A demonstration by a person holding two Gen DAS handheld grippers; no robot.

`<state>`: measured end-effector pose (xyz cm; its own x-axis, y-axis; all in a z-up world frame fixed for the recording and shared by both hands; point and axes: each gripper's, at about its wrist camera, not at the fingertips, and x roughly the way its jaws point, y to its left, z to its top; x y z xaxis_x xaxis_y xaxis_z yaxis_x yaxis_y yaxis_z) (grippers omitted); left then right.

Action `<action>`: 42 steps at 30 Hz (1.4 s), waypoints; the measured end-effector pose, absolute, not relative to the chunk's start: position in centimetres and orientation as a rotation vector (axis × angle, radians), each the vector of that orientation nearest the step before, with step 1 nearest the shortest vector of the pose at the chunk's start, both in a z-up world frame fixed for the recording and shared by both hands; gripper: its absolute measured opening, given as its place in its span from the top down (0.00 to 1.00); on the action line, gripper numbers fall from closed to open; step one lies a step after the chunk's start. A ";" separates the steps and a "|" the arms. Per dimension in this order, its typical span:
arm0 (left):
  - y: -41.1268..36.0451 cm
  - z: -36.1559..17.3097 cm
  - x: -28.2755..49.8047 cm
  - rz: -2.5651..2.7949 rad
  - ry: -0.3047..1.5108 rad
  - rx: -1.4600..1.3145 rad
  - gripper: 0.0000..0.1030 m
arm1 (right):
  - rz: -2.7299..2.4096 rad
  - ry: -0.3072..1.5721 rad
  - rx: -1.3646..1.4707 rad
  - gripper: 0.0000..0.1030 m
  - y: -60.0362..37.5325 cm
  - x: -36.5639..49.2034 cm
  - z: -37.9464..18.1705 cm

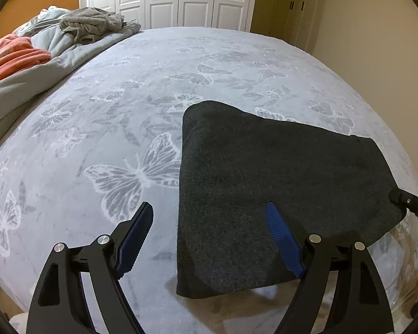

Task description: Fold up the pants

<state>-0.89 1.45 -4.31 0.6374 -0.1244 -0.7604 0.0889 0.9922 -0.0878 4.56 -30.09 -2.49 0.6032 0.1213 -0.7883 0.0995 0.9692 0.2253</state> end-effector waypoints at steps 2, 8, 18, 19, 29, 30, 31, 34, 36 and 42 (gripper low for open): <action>1.4 -4.3 -0.8 -0.120 0.871 -0.045 0.22 | 0.018 0.940 0.268 0.40 -30.1 4.8 -2.8; 2.4 -4.8 -0.9 -0.236 0.959 -0.156 0.22 | 0.077 1.036 0.402 0.28 -30.8 5.1 -4.6; 7.7 -8.8 1.1 -0.411 1.112 -0.747 0.18 | 0.189 1.098 0.538 0.11 -30.9 6.4 -6.3; 7.7 -8.9 1.2 -0.419 1.105 -0.771 0.18 | 0.190 1.096 0.551 0.11 -30.9 6.7 -6.4; 7.4 -7.2 -0.1 -0.530 1.079 -0.785 0.83 | 0.299 1.001 0.611 0.74 -31.3 4.1 -3.3; 7.6 -6.3 -1.1 -0.548 1.080 -0.784 0.83 | 0.314 1.001 0.606 0.74 -31.0 2.6 -2.4; 7.9 -5.3 -2.8 -0.556 1.085 -0.770 0.83 | 0.318 1.004 0.595 0.74 -30.8 1.5 -2.0; 8.2 -5.3 -5.8 -0.510 1.156 -0.710 0.80 | 0.297 1.067 0.591 0.70 -30.1 -1.9 -3.0; 8.1 -7.2 -7.3 -0.451 1.209 -0.680 0.72 | 0.225 1.106 0.538 0.57 -29.5 -3.0 -4.5; 8.3 -8.9 -7.4 -0.427 1.144 -0.752 0.54 | 0.208 1.062 0.517 0.55 -28.8 -3.0 -5.9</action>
